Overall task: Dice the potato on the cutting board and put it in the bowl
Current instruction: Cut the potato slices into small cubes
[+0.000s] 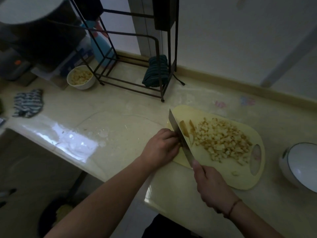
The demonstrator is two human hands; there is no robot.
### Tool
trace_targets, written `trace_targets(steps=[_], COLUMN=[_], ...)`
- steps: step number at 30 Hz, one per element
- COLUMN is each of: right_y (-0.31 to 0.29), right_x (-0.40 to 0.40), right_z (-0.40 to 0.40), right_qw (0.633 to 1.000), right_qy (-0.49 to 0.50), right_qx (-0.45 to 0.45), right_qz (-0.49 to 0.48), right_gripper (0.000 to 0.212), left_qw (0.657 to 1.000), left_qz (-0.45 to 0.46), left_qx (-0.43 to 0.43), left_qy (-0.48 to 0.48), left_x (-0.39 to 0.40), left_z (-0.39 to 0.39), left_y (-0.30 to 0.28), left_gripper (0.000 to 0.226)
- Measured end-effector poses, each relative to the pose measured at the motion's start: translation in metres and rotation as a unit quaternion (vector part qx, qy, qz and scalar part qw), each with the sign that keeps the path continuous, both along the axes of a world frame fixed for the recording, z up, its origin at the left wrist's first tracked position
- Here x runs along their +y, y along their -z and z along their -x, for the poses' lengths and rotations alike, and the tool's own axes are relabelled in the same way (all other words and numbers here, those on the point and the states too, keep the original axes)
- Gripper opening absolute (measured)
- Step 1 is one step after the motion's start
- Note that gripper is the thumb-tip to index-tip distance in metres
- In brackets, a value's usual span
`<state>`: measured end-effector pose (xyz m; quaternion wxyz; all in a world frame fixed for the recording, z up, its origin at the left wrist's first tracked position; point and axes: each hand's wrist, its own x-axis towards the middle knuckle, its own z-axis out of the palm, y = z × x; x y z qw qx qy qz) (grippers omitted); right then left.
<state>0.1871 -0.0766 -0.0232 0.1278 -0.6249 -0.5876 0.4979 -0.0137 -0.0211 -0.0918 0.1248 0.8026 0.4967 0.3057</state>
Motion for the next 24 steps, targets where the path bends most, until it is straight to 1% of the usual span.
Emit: trace_targets(steps=[2,4,5,7,9,10,12,14,17,20,24], right_y=[-0.001,-0.004,-0.006,-0.006,-0.005,-0.005,-0.007,-0.011,-0.018,-0.017,-0.014], right_x=[0.001,0.001,0.001,-0.001,-0.002,-0.003,-0.007,-0.012,-0.020,-0.025,-0.025], right_z=[-0.006,-0.008,-0.008,-0.007,-0.006,-0.006,-0.006,-0.004,0.004,0.009,0.011], right_qw=[0.999,0.992,0.990,0.992,0.998,0.999,0.998,0.996,0.992,0.992,0.993], right_qy=[0.032,0.062,0.067,0.057,0.038,0.035,0.041,0.051,0.048,0.036,0.034], right_qx=[0.024,0.063,0.074,0.070,0.038,0.027,0.036,0.059,0.095,0.101,0.089], right_qz=[0.030,0.086,0.099,0.088,0.044,0.028,0.019,0.037,0.069,0.066,0.064], right_gripper=[0.067,0.060,0.058,0.063,0.073,0.073,0.071,0.070,0.055,0.053,0.054], left_qw=[1.000,1.000,1.000,1.000,1.000,1.000,1.000,1.000,0.999,0.999,0.999], left_qz=[-0.003,-0.003,-0.004,-0.001,0.005,0.005,0.001,-0.005,-0.011,-0.017,-0.030], left_qx=[0.002,0.005,0.005,0.004,0.002,-0.005,-0.021,-0.020,0.004,0.021,0.021], left_qy=[0.005,0.006,0.002,-0.007,-0.009,-0.010,-0.015,-0.002,0.038,0.031,0.012], left_x=[0.000,0.000,0.000,0.000,-0.004,-0.006,-0.013,-0.021,-0.025,-0.023,-0.025], left_z=[0.001,0.001,0.001,0.001,0.002,0.005,0.015,0.026,0.037,0.033,0.024], left_y=[0.000,0.000,0.000,-0.001,-0.002,-0.002,-0.001,0.002,0.004,0.004,0.005], left_gripper=[0.011,0.011,0.012,0.015,0.021,0.024,0.025,0.024,0.024,0.023,0.022])
